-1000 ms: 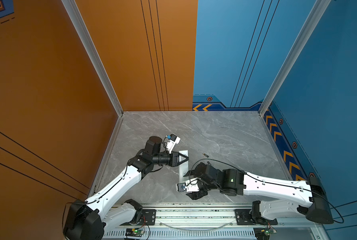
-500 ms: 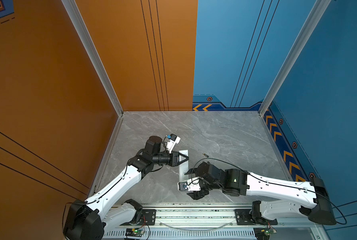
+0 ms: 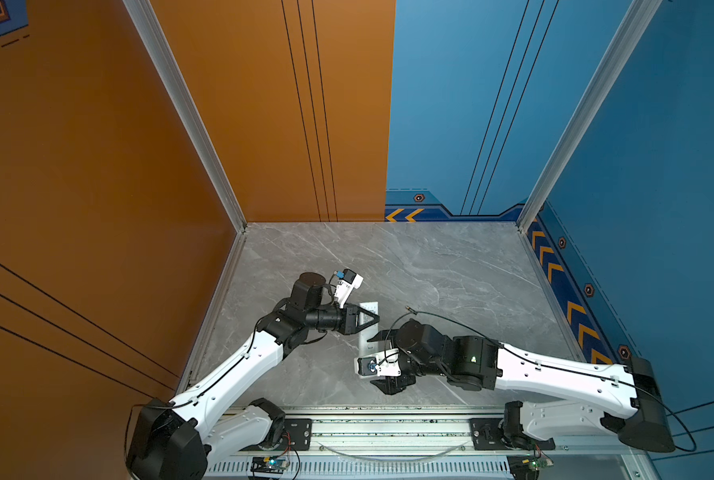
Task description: Load the batteries into the remote control
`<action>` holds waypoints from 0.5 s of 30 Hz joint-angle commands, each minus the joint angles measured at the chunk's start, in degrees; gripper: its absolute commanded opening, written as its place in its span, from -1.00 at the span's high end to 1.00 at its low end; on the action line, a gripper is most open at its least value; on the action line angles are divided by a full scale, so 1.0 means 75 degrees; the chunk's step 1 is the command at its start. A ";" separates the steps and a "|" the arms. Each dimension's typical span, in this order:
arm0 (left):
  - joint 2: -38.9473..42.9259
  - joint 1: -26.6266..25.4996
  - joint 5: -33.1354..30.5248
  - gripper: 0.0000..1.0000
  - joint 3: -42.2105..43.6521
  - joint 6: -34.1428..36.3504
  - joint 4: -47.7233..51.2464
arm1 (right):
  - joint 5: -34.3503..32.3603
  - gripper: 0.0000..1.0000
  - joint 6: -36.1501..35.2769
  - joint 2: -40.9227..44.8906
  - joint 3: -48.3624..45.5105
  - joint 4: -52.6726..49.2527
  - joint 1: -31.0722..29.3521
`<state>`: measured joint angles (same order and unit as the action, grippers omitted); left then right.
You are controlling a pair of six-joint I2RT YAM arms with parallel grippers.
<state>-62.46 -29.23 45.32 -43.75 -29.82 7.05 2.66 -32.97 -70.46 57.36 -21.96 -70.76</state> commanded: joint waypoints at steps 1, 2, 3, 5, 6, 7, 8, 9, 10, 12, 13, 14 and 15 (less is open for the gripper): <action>0.0148 -0.0051 0.0291 1.00 -0.0294 0.0010 -0.0245 | 0.0135 -0.73 0.0207 -0.0074 -0.0088 0.0092 0.0063; 0.0148 -0.0045 0.0300 1.00 -0.0307 0.0007 -0.0259 | 0.0152 -0.72 0.0222 -0.0086 -0.0101 0.0087 0.0063; 0.0148 -0.0054 0.0307 1.00 -0.0308 -0.0011 -0.0276 | 0.0156 -0.72 0.0233 -0.0098 -0.0113 0.0075 0.0060; 0.0156 -0.0050 0.0334 1.00 -0.0310 -0.0057 -0.0329 | 0.0195 -0.72 0.0247 -0.0102 -0.0125 0.0027 0.0060; 0.0159 -0.0039 0.0338 1.00 -0.0308 -0.0062 -0.0342 | 0.0205 -0.71 0.0248 -0.0094 -0.0136 0.0021 0.0061; 0.0160 -0.0021 0.0349 1.00 -0.0311 -0.0070 -0.0352 | 0.0222 -0.70 0.0266 -0.0085 -0.0144 0.0012 0.0060; 0.0160 -0.0021 0.0356 1.00 -0.0312 -0.0084 -0.0376 | 0.0236 -0.70 0.0259 -0.0080 -0.0148 -0.0007 0.0060; 0.0159 -0.0013 0.0364 1.00 -0.0311 -0.0091 -0.0405 | 0.0233 -0.70 0.0261 -0.0086 -0.0148 -0.0013 0.0060; 0.0152 -0.0002 0.0388 1.00 -0.0306 -0.0115 -0.0425 | 0.0245 -0.70 0.0281 -0.0092 -0.0157 -0.0031 0.0060; 0.0148 0.0013 0.0441 1.00 -0.0282 -0.0179 -0.0524 | 0.0250 -0.69 0.0287 -0.0129 -0.0158 -0.0067 0.0063; 0.0147 0.0035 0.0456 1.00 -0.0278 -0.0221 -0.0576 | 0.0238 -0.68 0.0294 -0.0153 -0.0151 -0.0092 0.0060; 0.0148 0.0037 0.0473 1.00 -0.0273 -0.0241 -0.0619 | 0.0230 -0.68 0.0298 -0.0182 -0.0142 -0.0118 0.0060; 0.0148 0.0045 0.0492 1.00 -0.0273 -0.0258 -0.0630 | 0.0199 -0.67 0.0301 -0.0200 -0.0148 -0.0141 0.0066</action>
<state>-62.46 -29.17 46.19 -44.03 -30.48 5.08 3.31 -32.10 -70.72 56.93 -21.87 -70.48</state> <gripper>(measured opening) 0.206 0.839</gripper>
